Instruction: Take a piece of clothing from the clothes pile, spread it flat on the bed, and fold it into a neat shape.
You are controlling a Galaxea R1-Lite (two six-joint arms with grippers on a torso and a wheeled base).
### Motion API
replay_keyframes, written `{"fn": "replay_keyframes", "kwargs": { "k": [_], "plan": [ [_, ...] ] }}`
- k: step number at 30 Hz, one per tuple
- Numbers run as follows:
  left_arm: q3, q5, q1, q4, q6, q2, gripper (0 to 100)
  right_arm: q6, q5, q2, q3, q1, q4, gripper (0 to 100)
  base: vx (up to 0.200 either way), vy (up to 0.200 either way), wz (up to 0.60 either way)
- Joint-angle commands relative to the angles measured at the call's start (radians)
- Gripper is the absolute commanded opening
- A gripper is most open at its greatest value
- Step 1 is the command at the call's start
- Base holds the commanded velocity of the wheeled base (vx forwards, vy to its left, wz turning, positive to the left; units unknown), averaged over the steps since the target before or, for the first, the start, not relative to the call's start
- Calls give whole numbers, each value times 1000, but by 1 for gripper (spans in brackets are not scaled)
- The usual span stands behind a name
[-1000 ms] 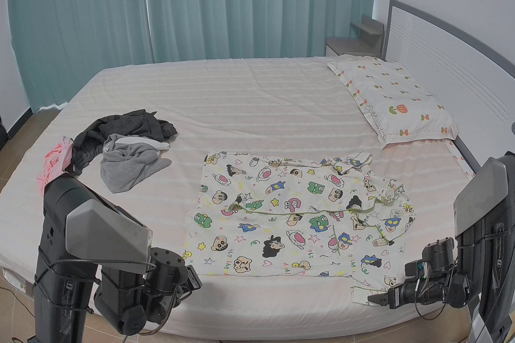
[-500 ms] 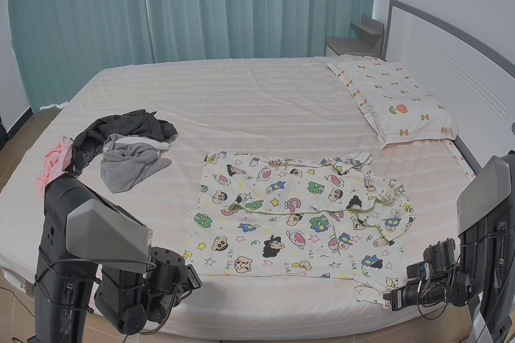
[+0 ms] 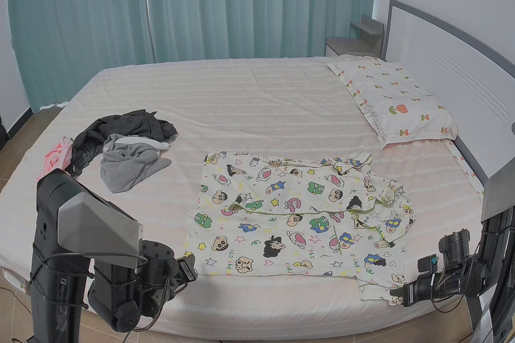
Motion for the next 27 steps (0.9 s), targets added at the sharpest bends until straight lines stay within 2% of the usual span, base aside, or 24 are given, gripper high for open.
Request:
{"fn": "replay_keyframes", "kwargs": {
  "k": [1,3,6,7,8,10,13,14,16,19,27],
  "plan": [
    [42,-227,105,2,54,-68,100,-24,2,7,18,-21,7,0,0,0,0],
    [39,-340,151,13,74,-63,100,-30,2,17,18,-24,7,0,0,0,0],
    [16,-400,201,33,140,-22,100,-41,2,29,18,-24,7,0,0,0,0],
    [16,-400,201,33,140,-22,100,-41,2,29,18,-24,7,0,0,0,0],
    [-10,-402,205,39,187,29,100,-49,2,37,18,-22,7,0,0,0,0],
    [-36,-402,202,45,220,66,100,-55,2,41,18,-22,7,0,0,0,0],
    [-49,-402,196,50,232,81,100,-56,2,41,18,-22,5,0,0,0,0],
    [-89,-402,178,68,269,102,100,-58,2,43,18,-22,7,0,0,0,0],
    [-92,-402,178,70,269,102,100,-58,2,43,18,-22,7,0,0,0,0],
    [-162,-402,139,174,276,99,100,-59,2,43,18,-22,7,0,0,0,0],
    [-276,-377,89,322,275,79,100,-59,2,43,18,-21,16,0,0,0,0]
  ]
}}
